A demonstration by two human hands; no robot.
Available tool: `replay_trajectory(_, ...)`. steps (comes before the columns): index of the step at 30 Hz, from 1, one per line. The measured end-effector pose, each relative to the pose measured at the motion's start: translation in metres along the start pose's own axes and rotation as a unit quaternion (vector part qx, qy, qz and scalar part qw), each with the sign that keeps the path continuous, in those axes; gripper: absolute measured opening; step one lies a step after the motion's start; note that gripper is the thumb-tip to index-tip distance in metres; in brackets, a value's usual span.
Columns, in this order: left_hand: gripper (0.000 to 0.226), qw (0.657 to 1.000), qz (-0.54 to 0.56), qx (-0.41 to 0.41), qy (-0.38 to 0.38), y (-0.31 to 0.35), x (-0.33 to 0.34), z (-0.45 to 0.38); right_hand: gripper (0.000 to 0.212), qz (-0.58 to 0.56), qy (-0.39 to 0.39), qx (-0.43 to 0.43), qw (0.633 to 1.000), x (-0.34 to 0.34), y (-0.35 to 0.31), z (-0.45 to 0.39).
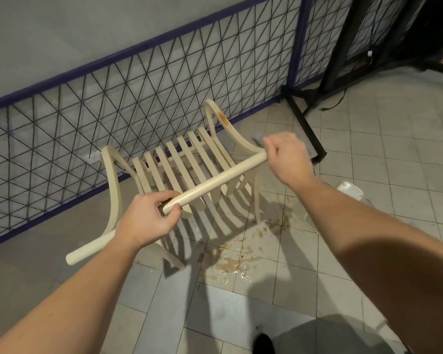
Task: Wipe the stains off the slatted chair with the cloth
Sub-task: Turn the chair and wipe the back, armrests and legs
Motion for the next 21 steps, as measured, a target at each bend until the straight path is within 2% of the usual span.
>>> replay_trajectory(1,0.02,1.0,-0.001,0.002,-0.001,0.0,0.0,0.0,0.036,-0.054,-0.007,0.08,0.995,-0.005,0.01,-0.007)
replay_trajectory(2,0.019,1.0,-0.001,0.004,-0.001,-0.001,0.0,0.0,0.036,-0.132,-0.004,0.178,0.975,-0.01,0.017,-0.008)
replay_trajectory(4,0.019,1.0,-0.002,0.008,-0.002,-0.001,0.0,-0.001,0.036,-0.288,0.061,0.365,0.883,-0.012,0.031,0.004)
replay_trajectory(6,0.024,1.0,-0.001,0.01,-0.002,-0.001,0.001,-0.001,0.034,-0.402,0.105,0.458,0.786,-0.004,0.03,0.023)
replay_trajectory(8,0.026,1.0,0.002,0.009,-0.002,-0.001,0.0,-0.001,0.033,-0.482,0.072,0.475,0.733,0.011,0.008,0.033)
replay_trajectory(11,0.028,1.0,0.01,0.003,-0.011,-0.001,-0.001,-0.001,0.037,-0.526,0.002,0.502,0.687,0.033,-0.03,0.043)
replay_trajectory(14,0.028,0.999,0.046,-0.014,-0.017,-0.003,-0.002,-0.002,0.044,-0.528,-0.063,0.529,0.661,0.046,-0.056,0.061)
replay_trajectory(21,0.045,0.997,0.074,-0.012,0.007,0.0,-0.005,-0.001,0.039,-0.512,-0.145,0.53,0.66,0.063,-0.11,0.104)
Point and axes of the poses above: each hand's wrist, its own z-axis away from the middle knuckle, its own x-axis out of the palm, y = z × x, the point moved 4 cm from there along -z, towards the middle knuckle, and after that the axes turned 10 degrees about x, right-handed, at the moved point
